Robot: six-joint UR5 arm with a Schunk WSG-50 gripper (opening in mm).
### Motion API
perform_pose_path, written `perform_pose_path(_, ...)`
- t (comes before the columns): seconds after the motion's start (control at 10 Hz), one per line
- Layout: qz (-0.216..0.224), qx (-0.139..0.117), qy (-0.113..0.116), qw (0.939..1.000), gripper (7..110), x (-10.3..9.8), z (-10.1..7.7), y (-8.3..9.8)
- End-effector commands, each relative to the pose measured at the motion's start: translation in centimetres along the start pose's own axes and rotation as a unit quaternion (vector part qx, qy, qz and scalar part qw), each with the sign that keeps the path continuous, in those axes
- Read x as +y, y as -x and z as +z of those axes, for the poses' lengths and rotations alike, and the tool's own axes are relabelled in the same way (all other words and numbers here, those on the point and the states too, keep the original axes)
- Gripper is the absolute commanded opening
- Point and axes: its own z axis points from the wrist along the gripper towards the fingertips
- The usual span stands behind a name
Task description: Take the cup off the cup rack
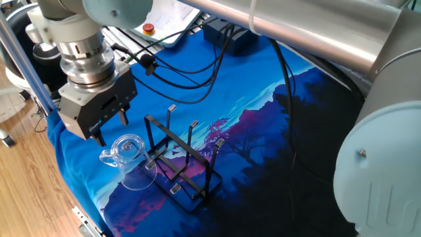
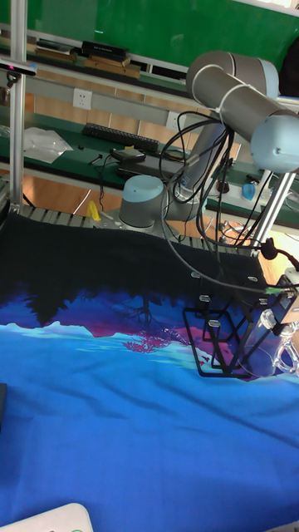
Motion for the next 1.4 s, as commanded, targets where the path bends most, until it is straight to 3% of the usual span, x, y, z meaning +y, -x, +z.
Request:
perform_pose_path(0.0,-0.003,0.007,0.005,1.0,66,-0.4,0.3,-0.6)
perform_pose_path(0.3,0.009,0.01,0.018,0.9997,66,1.0,-0.1,-0.9)
perform_pose_path(0.5,0.009,0.011,0.017,0.9998,66,0.8,-0.1,-0.6)
perform_pose_path(0.6,0.002,0.014,0.018,0.9997,66,0.8,-0.1,-0.8)
perform_pose_path(0.8,-0.054,0.02,-0.005,0.9983,66,-0.3,-0.1,-1.1)
perform_pose_path(1.0,-0.091,0.003,0.013,0.9958,66,0.6,-0.1,-0.3)
perform_pose_path(1.1,-0.091,0.0,0.004,0.9959,66,0.1,-0.1,-0.1)
perform_pose_path(1.3,-0.096,-0.006,0.026,0.995,66,1.3,-0.1,0.1)
